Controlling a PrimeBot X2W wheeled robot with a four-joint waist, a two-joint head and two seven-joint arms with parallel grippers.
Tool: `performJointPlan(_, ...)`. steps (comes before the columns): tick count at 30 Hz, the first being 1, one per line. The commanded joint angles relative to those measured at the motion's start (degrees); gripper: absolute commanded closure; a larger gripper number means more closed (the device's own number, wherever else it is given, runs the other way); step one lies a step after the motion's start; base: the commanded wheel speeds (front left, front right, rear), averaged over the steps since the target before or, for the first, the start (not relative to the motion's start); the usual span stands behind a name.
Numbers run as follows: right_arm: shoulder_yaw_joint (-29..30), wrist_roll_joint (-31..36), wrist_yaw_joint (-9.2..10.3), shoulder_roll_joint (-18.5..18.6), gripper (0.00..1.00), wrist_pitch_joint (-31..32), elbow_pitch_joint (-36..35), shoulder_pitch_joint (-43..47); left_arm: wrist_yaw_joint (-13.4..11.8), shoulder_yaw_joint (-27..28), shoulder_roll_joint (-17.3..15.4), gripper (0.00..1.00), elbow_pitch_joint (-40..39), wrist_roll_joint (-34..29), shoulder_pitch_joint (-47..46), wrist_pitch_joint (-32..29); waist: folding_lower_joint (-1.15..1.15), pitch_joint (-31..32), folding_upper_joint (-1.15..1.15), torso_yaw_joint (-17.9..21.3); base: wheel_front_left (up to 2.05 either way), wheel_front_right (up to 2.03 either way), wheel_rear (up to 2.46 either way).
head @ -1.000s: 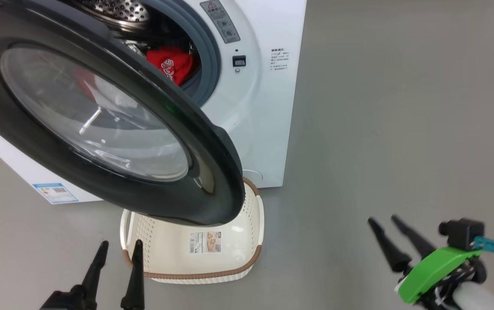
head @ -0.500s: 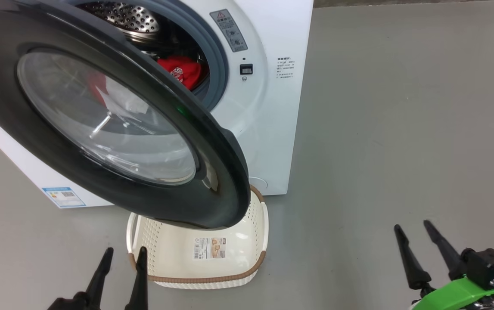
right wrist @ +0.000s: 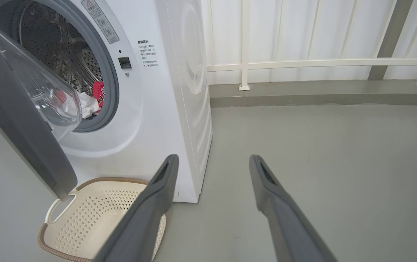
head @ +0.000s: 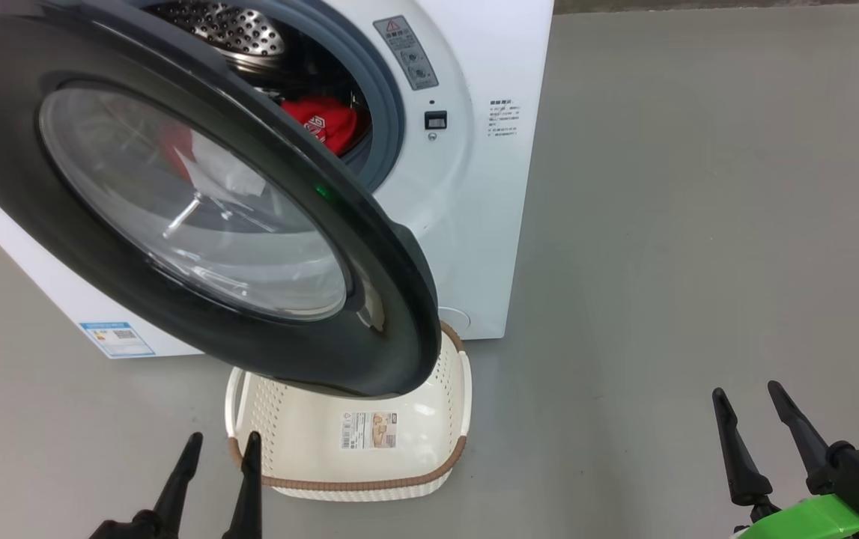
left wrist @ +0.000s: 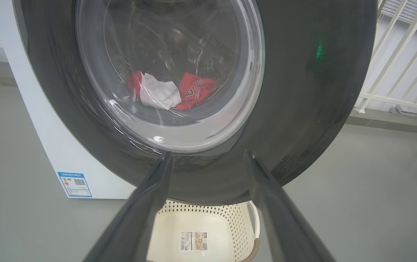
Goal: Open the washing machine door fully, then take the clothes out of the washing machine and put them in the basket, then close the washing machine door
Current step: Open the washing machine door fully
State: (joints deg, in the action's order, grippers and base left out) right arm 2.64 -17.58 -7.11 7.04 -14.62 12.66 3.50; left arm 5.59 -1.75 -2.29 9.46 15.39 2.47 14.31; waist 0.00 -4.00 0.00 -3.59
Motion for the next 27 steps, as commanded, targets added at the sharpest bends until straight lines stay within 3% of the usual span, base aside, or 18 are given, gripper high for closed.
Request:
performJointPlan(1,-1.05,0.44,-0.37,0.75,0.0,-0.38,-1.22,-0.62,0.21,1.67,-0.59,0.0,-1.67,0.06,-0.4,0.69,0.0,-0.11,0.0,-0.14,0.0,0.0,0.0)
performJointPlan(14,-3.81,-2.38,-0.37,0.72,0.01,-0.38,-0.69,-2.07,0.05,1.14,-0.59,0.0,-1.64,0.28,-0.94,0.69,0.0,-0.75,0.0,-1.01,0.0,0.0,0.0)
performJointPlan(15,-4.71,-3.04,-0.37,0.82,0.42,-0.38,-0.7,-2.41,0.06,1.04,-0.59,0.0,-1.63,0.29,-0.98,0.69,0.0,-0.8,0.0,-1.13,0.0,0.0,0.0)
performJointPlan(17,-6.42,-5.14,-0.37,0.97,1.0,-0.38,-0.61,-3.49,0.05,0.89,-0.59,0.0,-1.61,0.31,-1.07,0.69,0.0,-0.93,0.0,-1.37,0.0,0.0,0.0)
performJointPlan(27,-12.86,-22.52,-0.37,1.08,1.0,-0.38,-3.29,-12.8,-0.34,-0.94,-0.59,0.0,-1.64,0.9,-1.6,0.69,0.0,-1.57,0.0,-4.12,0.0,0.0,0.0)
